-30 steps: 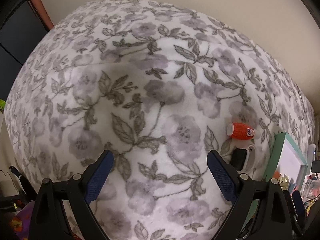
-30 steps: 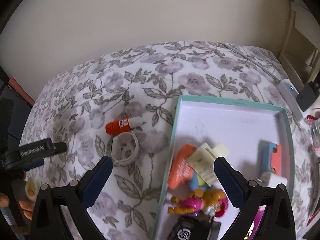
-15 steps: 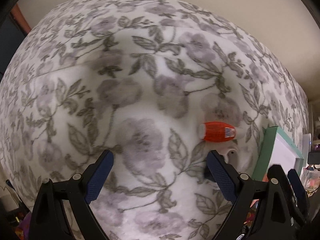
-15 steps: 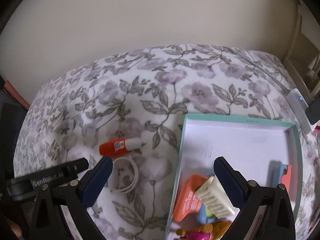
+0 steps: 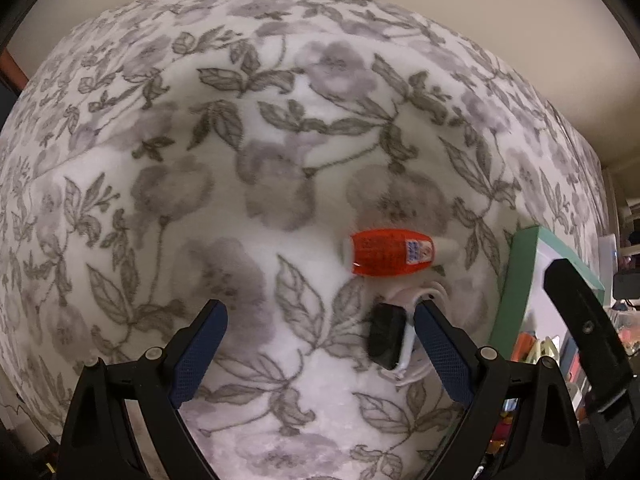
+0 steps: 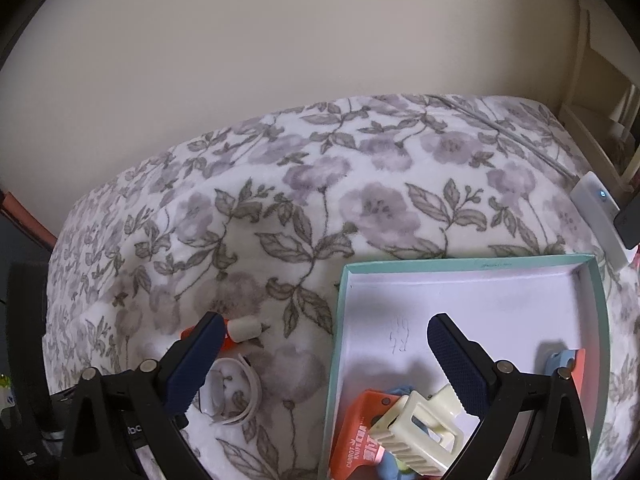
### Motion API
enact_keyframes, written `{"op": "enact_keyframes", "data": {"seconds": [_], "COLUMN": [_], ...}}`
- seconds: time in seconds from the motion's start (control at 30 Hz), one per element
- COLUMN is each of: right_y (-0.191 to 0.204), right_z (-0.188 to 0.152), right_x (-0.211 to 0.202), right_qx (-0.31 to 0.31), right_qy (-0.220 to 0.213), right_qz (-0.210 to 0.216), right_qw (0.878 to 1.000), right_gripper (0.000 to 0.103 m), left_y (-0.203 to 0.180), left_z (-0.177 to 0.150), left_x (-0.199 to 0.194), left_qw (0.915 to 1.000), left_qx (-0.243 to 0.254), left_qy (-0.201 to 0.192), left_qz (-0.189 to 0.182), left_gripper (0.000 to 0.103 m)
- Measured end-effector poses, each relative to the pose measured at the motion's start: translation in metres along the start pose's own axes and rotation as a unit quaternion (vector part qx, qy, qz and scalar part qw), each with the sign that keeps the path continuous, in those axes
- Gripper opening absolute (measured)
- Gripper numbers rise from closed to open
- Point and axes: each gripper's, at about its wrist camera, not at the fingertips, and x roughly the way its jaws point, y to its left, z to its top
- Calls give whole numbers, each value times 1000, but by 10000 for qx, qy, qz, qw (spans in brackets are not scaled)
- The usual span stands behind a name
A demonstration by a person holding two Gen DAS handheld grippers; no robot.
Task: Organize rigid objects
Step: 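Grasp white watch band with left gripper while right gripper grasps red glue tube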
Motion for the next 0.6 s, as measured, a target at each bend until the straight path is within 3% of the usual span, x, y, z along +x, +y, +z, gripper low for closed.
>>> {"op": "enact_keyframes", "data": {"seconds": [0.6], "right_y": [-14], "right_z": [-1], "right_x": [4], "right_qx": [227], "right_qy": [135], "right_qz": [-18], "right_qw": [9997], "right_gripper": [102], "left_y": [-82], "left_z": [-29], "left_x": [35], "left_qw": [9978], "left_qx": [650], "left_qy": [141], "left_qz": [53], "left_gripper": [95]}}
